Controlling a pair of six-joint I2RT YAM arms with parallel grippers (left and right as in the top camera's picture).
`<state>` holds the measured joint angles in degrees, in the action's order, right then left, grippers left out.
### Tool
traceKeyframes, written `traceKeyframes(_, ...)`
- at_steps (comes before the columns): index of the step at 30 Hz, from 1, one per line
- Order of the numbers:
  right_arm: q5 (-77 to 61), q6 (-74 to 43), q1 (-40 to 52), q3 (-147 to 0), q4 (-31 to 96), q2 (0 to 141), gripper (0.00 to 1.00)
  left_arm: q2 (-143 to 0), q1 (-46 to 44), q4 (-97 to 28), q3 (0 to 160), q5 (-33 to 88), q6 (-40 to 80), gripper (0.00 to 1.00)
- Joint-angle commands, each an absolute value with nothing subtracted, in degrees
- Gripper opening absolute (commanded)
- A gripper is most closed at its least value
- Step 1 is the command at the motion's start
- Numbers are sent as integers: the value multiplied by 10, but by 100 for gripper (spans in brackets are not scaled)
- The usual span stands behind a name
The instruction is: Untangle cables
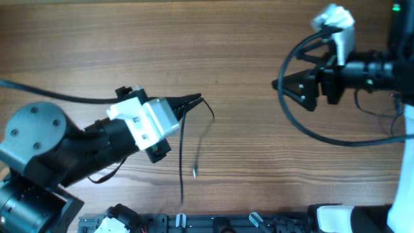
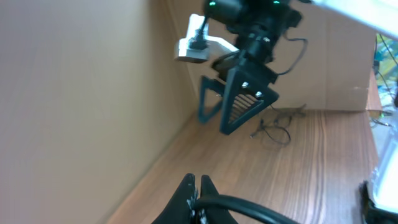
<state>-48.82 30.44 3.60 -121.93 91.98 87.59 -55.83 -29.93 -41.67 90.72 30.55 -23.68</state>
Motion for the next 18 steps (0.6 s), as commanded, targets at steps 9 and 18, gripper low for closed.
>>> traceKeyframes(9, -428, 590, 281, -1218, 880, 950, 100, -552, -297, -363, 908, 227, -237, 4)
traceKeyframes(18, -505, 590, 282, -1215, 836, 999, 99, -515, -297, -323, 908, 188, -236, 4)
